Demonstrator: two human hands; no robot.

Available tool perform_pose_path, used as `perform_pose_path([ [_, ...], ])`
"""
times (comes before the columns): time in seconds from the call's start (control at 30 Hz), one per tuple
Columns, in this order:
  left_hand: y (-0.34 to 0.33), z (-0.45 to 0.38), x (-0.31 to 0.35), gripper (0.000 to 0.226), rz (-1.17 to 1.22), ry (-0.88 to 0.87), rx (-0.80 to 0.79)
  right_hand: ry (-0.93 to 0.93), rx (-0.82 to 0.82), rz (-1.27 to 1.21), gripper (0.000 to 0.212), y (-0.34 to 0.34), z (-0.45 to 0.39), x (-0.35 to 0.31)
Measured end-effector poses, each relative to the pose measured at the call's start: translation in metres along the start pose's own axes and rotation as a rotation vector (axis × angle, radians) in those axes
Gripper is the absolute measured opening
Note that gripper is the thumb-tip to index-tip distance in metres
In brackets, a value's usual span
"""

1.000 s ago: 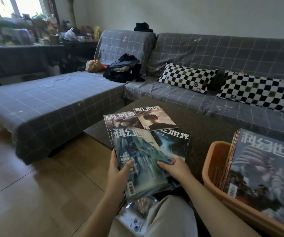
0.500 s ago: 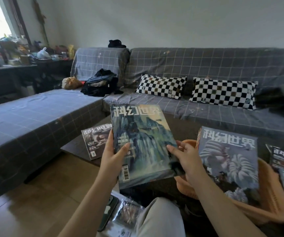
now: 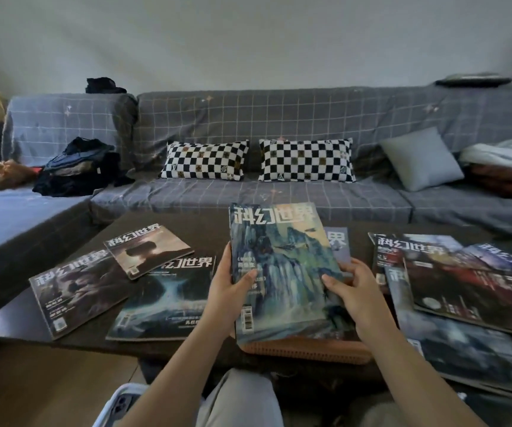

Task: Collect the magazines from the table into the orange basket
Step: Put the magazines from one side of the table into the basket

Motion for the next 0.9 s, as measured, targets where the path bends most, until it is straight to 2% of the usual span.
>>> perform_pose_path([
  [0.13, -0.03, -0.019, -0.005, 0.066, -0.147, 0.027, -0.093, -0.017, 0.032, -0.039, 0.031, 0.024, -0.013, 0.017],
  [0.2, -0.042, -0.028, -0.004, 0.066, -0.258, -0.004, -0.116, -0.017, 0.099, 0.015, 0.027, 0.031, -0.016, 0.022],
  [0.27, -0.051, -0.034, -0.003, 0.061, -0.368, -0.04, -0.103, -0.011, 0.147, 0.125, 0.03, 0.034, -0.02, 0.027],
  [0.37, -0.056, -0.035, -0.008, 0.056, -0.437, 0.0, -0.053, 0.021, 0.161, 0.292, 0.031, 0.031, -0.023, 0.034],
  [0.5, -0.055, -0.03, -0.014, 0.057, -0.582, 0.013, 0.018, 0.087, 0.168, 0.426, 0.029, 0.026, -0.024, 0.04],
  [0.7, -0.05, -0.025, -0.02, 0.039, -0.647, 0.042, 0.032, 0.083, 0.146, 0.678, 0.027, 0.025, -0.023, 0.043],
  [0.9, -0.049, -0.022, -0.024, 0.024, -0.642, 0.061, 0.025, 0.08, 0.024, 0.669, 0.024, 0.024, -0.025, 0.044],
])
Point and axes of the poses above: each hand's wrist, its own z-axis away from the middle knuckle, its own y-axis out of the back of the hand, x = y × z, the point moved 2 cm from there along -z, towards the middle knuckle, and after that the axes turned 5 degrees about -z, right-handed, at the moved point
